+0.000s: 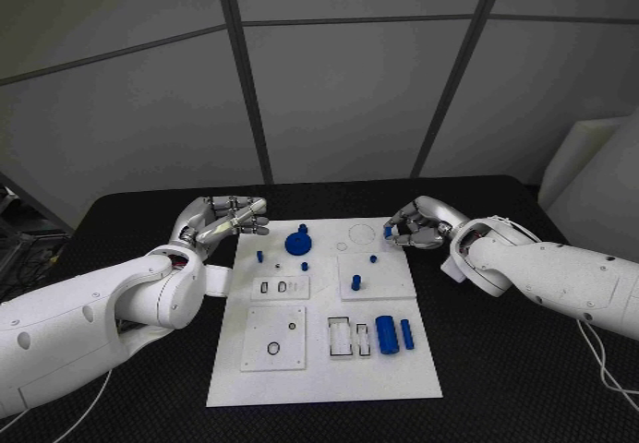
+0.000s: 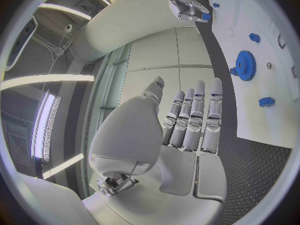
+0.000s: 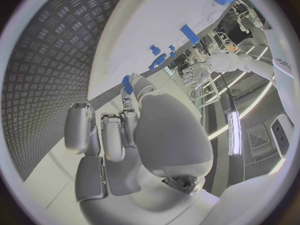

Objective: Assemble the parts on the task board

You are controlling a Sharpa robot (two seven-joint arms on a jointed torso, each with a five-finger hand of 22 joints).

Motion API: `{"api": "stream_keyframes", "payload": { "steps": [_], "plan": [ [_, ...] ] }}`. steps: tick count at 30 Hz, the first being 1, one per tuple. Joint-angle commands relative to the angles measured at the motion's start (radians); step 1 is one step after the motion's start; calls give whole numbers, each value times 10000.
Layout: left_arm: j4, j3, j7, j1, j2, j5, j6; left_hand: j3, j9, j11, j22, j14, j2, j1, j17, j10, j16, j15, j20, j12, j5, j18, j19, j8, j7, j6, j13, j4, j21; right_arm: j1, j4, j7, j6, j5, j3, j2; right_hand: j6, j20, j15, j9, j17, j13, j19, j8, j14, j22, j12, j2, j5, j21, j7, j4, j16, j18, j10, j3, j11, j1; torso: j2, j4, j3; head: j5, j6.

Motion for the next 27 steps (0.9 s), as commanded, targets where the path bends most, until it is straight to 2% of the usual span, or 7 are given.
{"api": "stream_keyframes", "payload": {
  "steps": [1,6,10,12,21,23,27],
  "plan": [
    [1,7,24,10,-10,-13,110,-5,-6,-16,9,11,104,-20,9,-19,-35,58,-6,-54,-40,462,-44,-52,59,27,-5,-50,65,31,585,-538,-563,77,27,-30,115,15,-64,62,1563,938,53,17,801,5,17,186,-21,43,-67,-1,38,-63,34,48,-42,98,-10,9,-19,15,8],
    [-21,7,14,10,-11,-13,124,-5,-6,-16,9,11,104,-20,9,-19,-35,58,-6,-54,-40,462,-44,-52,59,27,-5,-50,65,41,1378,-1146,-601,-345,48,203,106,14,-60,60,1562,939,50,8,801,3,16,173,-38,42,-58,-3,38,-63,34,55,-34,76,-8,12,-12,70,19],
    [-52,6,9,11,5,-13,136,-5,-6,-16,9,11,104,-20,9,-19,-35,58,-6,-54,-40,462,-44,-52,59,27,-5,-50,65,43,1725,-1712,-524,-879,55,658,113,15,-58,61,1542,924,41,10,797,-11,1,170,-36,35,-58,-2,30,-60,24,61,-32,66,-16,30,-10,258,-9],
    [-71,6,6,12,17,-13,143,1,-7,-16,11,11,115,-9,14,-20,-40,58,-6,-57,-39,463,-49,-56,58,26,-6,-60,69,42,1818,-1954,-444,-1156,56,928,123,15,-55,64,1558,928,44,13,800,-5,3,169,-33,38,-57,5,36,-61,25,67,-29,40,-32,51,-20,289,-38],
    [-157,7,-5,16,50,-12,136,5,-7,-16,13,12,121,-3,16,-21,-43,57,-6,-58,-38,463,-52,-58,58,26,-6,-66,72,39,1644,-2745,-135,-2243,43,2101,137,16,-53,67,1569,933,84,17,802,55,5,149,-32,70,-62,4,41,-74,27,78,-30,3,-75,100,-67,422,-139],
    [-170,7,-7,16,62,-12,139,5,-7,-16,13,12,121,-3,16,-21,-43,57,-6,-58,-38,463,-52,-58,58,26,-6,-66,72,36,1567,-2855,-40,-2434,33,2345,142,16,-53,68,1570,930,88,18,803,60,2,138,-36,73,-64,0,42,-75,24,79,-31,-5,-56,84,-47,461,-136],
    [-187,7,-10,17,86,-12,147,5,-7,-16,13,12,121,-3,16,-21,-43,57,-6,-58,-38,463,-52,-58,58,26,-6,-66,72,20,1451,-3024,158,-2685,5,2689,145,16,-54,69,1570,928,90,19,803,64,-1,131,-38,75,-64,-2,42,-76,23,80,-32,-10,-44,81,-41,516,-138]
  ]
}}
